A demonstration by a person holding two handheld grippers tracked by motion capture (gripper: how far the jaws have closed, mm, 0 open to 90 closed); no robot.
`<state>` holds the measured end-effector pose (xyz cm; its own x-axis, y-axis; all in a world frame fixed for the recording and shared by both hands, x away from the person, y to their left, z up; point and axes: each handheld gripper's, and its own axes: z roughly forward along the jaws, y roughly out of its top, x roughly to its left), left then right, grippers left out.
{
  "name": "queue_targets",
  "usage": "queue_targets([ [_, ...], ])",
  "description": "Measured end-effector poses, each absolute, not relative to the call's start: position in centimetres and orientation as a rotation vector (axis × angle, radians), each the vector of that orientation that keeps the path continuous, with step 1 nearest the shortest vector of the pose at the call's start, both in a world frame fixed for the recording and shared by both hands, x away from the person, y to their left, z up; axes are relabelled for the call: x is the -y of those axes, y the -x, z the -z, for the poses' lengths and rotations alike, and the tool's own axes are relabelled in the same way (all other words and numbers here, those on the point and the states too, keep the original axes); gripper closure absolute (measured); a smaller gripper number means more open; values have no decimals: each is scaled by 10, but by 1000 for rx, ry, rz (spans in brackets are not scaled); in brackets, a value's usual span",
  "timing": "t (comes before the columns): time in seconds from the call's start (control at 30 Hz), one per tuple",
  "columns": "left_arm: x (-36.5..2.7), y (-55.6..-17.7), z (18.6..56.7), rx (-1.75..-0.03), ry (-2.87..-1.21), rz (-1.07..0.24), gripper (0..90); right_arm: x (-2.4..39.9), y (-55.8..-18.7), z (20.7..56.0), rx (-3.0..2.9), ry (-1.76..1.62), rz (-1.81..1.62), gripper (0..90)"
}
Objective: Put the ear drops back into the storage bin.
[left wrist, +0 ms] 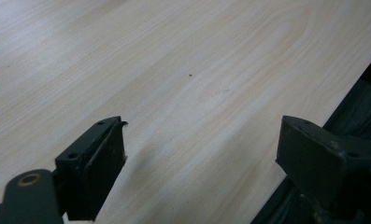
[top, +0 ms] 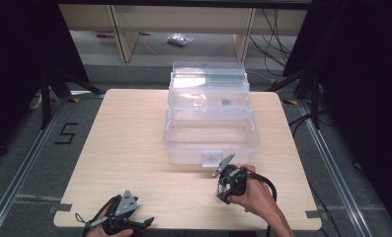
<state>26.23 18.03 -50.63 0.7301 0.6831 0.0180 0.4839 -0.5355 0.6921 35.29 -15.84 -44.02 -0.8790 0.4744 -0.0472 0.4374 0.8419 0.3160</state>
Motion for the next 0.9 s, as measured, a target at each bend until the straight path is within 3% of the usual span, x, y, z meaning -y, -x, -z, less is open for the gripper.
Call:
queue_targets([
  [0.9,-181,-262,506,-879,-2237,-375,149,142,-362,449,-2938,-676,-276,594],
])
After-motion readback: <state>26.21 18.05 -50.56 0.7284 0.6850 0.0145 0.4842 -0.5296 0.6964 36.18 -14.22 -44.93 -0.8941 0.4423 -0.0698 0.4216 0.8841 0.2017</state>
